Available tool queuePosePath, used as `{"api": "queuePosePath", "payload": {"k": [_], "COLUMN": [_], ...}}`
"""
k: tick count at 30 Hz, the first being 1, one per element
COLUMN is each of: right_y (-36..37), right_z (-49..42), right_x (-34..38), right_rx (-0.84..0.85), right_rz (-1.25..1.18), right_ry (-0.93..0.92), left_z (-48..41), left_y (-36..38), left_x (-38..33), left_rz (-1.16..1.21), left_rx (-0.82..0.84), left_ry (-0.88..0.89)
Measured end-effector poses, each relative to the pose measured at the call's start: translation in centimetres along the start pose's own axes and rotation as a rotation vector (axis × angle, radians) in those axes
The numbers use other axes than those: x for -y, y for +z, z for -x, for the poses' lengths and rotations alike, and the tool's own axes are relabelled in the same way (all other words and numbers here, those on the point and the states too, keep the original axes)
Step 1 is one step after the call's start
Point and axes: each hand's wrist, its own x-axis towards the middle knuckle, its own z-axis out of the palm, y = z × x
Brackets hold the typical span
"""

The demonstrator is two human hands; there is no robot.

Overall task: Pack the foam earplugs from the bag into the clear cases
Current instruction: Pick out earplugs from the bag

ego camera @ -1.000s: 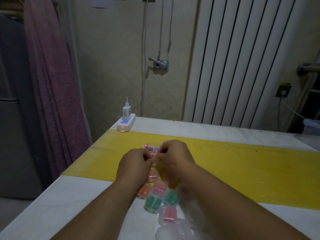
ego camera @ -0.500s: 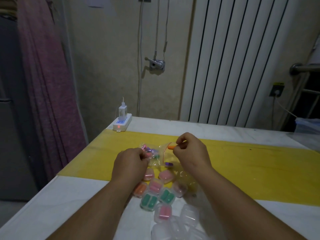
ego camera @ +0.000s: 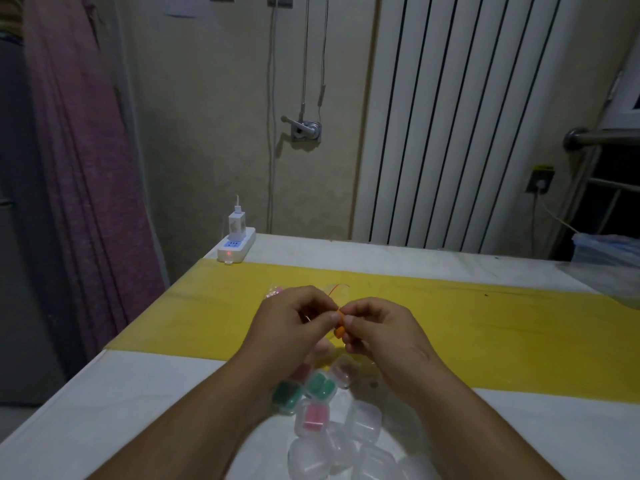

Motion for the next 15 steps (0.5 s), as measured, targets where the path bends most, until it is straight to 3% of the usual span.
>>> {"api": "queuePosePath", "payload": {"k": [7,10,15], "right_y": [-0.34,-0.44,-0.32], "right_z": [-0.06,0.15,0.07], "right_x": [0.47,0.59,0.36], "right_rx": [-0.070,-0.055,-0.074], "right_rz": [-0.052,-0.106,0.017], "right_ry": [-0.003,-0.007,-0.049], "left_z": [-0.22,-0.42,-0.18], "left_y": [-0.08,-0.38,-0.55], "left_x": [0.13,-0.08,-0.19], "left_rz": [0.315,0.442,0.284], "left_rx": [-0.100,-0.090,-0.049], "left_ry": [-0.240,-0.266,-0.227]}}
